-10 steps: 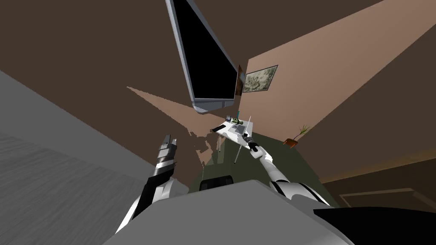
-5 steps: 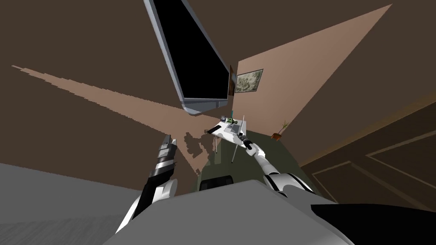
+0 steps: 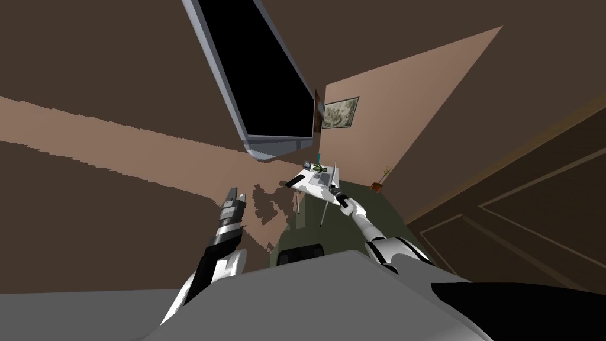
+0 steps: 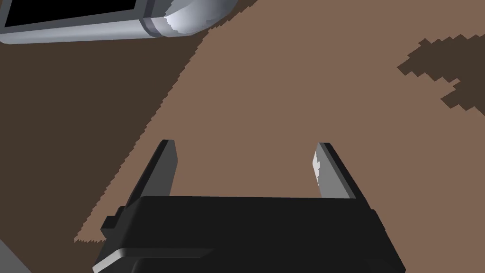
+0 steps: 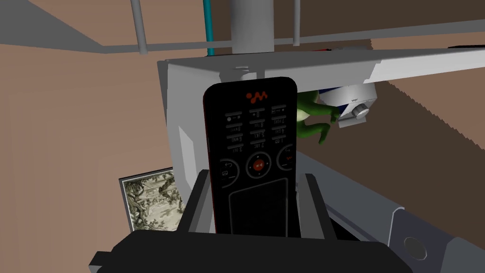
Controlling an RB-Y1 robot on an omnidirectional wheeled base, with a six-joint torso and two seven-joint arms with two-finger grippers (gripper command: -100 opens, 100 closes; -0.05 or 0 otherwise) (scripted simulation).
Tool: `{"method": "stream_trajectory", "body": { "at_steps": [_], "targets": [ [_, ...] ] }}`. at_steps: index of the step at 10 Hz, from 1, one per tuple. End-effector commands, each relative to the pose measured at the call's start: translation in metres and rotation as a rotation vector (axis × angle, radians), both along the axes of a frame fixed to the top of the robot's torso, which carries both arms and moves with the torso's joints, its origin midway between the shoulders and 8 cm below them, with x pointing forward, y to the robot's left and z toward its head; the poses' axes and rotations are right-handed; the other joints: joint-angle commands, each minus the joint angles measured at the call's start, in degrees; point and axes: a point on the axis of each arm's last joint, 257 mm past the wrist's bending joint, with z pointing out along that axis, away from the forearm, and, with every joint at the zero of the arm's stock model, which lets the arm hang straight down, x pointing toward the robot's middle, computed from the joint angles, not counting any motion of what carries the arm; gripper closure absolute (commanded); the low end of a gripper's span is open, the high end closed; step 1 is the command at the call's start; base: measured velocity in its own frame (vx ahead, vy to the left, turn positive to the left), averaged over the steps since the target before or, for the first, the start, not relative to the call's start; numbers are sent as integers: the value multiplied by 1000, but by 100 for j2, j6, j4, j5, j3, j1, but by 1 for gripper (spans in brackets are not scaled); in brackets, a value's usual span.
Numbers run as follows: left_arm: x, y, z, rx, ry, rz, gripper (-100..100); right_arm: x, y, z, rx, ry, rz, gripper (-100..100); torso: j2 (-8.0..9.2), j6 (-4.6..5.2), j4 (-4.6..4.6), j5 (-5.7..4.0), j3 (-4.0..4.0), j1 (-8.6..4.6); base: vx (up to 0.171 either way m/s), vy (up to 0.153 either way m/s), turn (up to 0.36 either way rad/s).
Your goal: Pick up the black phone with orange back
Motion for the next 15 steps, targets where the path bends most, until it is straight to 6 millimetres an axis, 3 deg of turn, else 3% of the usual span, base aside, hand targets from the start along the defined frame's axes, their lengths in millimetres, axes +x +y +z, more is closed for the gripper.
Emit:
{"method": "stream_trajectory", "body": {
  "at_steps": [1,3,4,5,7,8,10,11,14,15],
  "targets": [
    [0,0,0,0,0,0,0,0,0,0,0,0,0,100,0,0,0,0,0,0,0,0,0],
    [0,0,0,0,0,0,0,0,0,0,1,0,0,100,2,1,0,1,1,-2,0,0,0],
    [0,0,0,0,0,0,0,0,0,0,2,0,0,0,2,0,0,1,1,-2,0,0,0],
    [0,0,0,0,0,0,0,-8,-18,-1,8,-2,-38,100,2,0,0,2,1,-2,-45,-19,285],
    [0,0,0,0,0,0,0,-29,-57,-2,7,-5,-124,100,19,-19,-5,-15,6,-21,-110,-67,413],
    [0,0,0,0,0,0,0,-29,-57,-2,13,-6,-126,100,25,-22,-5,-18,8,-26,-94,-31,254],
    [0,0,0,0,0,0,0,-52,-95,-2,12,-7,-212,100,13,-17,-8,-17,1,-15,-86,-21,357],
    [0,0,0,0,0,0,0,-52,-96,-2,14,-8,-213,100,16,-22,-10,-21,2,-18,-82,-24,201],
    [0,0,0,0,0,0,0,-93,-151,-1,8,-4,-337,100,15,-16,-10,-19,1,-21,-99,-20,353],
    [0,0,0,0,0,0,0,-94,-152,-1,10,-5,-340,100,23,-13,-8,-18,6,-22,-75,-14,197]
  ]
}}
